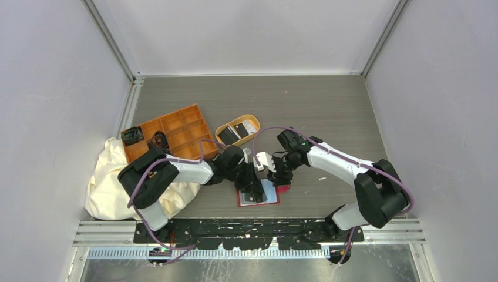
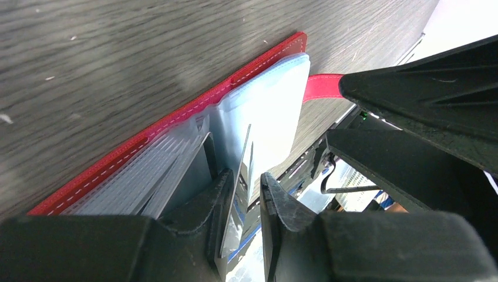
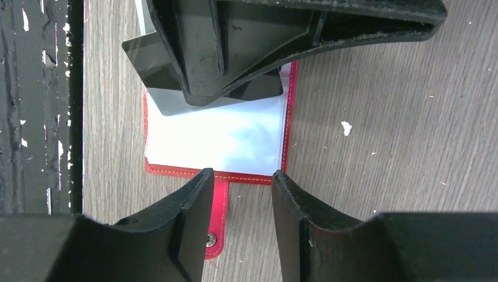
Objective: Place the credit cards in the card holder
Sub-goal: Insert the credit card into the card holder.
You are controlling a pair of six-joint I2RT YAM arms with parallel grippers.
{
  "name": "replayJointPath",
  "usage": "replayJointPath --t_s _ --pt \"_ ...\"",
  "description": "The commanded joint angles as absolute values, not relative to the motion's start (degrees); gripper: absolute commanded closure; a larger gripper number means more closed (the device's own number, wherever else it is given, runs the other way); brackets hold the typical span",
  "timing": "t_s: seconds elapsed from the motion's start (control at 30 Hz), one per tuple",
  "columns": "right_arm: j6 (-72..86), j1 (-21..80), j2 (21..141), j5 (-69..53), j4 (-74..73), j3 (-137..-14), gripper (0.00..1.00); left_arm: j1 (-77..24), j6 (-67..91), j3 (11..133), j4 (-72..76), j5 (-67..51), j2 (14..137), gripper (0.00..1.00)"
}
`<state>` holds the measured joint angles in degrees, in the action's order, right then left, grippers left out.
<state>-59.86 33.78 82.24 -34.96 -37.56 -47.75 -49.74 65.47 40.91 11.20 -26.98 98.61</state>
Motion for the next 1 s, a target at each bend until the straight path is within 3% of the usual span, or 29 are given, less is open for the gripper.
replayJointPath --t_s 0.0,0.97 --pt "-60.7 34.0 81.7 -35.0 -36.7 -48.4 0.53 -49.2 63.9 39.7 7.4 -26.0 96.5 0.75" --pt "-59.7 38.0 84.4 -31.1 -36.6 -49.3 0.59 -47.3 62.8 36.4 2.1 -25.0 87.9 0.76"
